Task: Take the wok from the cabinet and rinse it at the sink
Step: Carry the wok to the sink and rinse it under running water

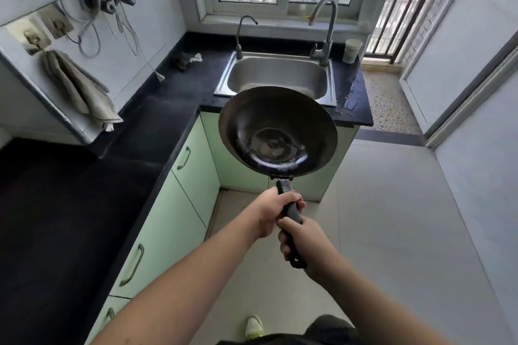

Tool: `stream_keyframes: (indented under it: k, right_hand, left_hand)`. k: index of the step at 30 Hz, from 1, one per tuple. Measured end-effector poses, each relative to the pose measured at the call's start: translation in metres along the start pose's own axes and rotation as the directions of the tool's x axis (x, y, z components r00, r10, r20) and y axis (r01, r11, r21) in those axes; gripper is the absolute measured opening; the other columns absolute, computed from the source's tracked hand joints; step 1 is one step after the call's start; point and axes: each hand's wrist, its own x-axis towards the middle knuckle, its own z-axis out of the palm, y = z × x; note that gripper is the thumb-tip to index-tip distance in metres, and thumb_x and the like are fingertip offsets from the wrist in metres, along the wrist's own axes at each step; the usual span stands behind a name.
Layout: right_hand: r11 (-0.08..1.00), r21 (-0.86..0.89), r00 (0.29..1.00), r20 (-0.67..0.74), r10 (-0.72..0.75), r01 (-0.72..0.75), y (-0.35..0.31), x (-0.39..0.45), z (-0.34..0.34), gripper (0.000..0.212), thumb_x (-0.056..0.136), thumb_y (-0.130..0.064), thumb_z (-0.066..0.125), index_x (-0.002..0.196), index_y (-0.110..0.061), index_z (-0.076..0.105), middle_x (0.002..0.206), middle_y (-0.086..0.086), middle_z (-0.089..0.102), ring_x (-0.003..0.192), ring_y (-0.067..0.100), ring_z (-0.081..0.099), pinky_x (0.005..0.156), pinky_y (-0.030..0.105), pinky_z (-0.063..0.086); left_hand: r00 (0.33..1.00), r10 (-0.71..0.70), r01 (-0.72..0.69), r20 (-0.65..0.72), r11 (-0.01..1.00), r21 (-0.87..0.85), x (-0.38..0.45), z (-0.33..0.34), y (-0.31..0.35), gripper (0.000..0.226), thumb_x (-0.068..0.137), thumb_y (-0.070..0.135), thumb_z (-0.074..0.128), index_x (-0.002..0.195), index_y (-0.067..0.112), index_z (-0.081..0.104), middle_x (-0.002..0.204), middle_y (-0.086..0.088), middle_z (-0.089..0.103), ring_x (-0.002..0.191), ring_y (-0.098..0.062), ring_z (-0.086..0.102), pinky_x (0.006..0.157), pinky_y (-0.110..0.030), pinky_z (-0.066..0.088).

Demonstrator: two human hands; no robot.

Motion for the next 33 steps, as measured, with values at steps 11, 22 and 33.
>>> stream_keyframes:
  k: [11,22,33]
  right_hand:
    - [0.999,-0.030,1.000,0.008,-0.013,0.013,-0.103,0.132,-0.042,0.013,0.086,-0.012,0.051,0.074,-0.009,0.048,0.052,0.003,0.047,0.038,0.015,0.043,0.041,0.021,0.026]
    - [0.998,0.050,0.999,0.040,0.031,-0.033,-0.193,0.244,-0.071,0.014,0.084,-0.008,0.052,0.070,-0.008,0.050,0.052,0.003,0.051,0.038,0.016,0.046,0.043,0.025,0.038]
    - [0.983,0.154,0.995,0.018,0.098,-0.099,-0.251,0.334,-0.045,0.013,0.086,-0.007,0.053,0.074,-0.009,0.051,0.057,0.004,0.051,0.038,0.013,0.046,0.041,0.022,0.040]
  left_hand:
    - [1.000,0.003,-0.003,-0.001,0.999,-0.044,0.147,-0.004,0.088,0.012,0.093,0.005,0.052,0.081,0.008,0.050,0.068,-0.004,0.057,0.060,-0.015,0.061,0.060,-0.028,0.052]
    - [0.989,-0.105,0.105,-0.106,0.994,0.000,0.256,-0.004,0.173,0.025,0.094,0.006,0.049,0.070,0.008,0.052,0.061,-0.003,0.058,0.055,-0.011,0.061,0.056,-0.023,0.051]
    - [0.966,-0.250,0.245,-0.072,0.966,-0.077,0.341,-0.056,0.223,0.022,0.092,0.008,0.050,0.071,0.009,0.054,0.057,0.000,0.061,0.051,-0.011,0.060,0.053,-0.022,0.049]
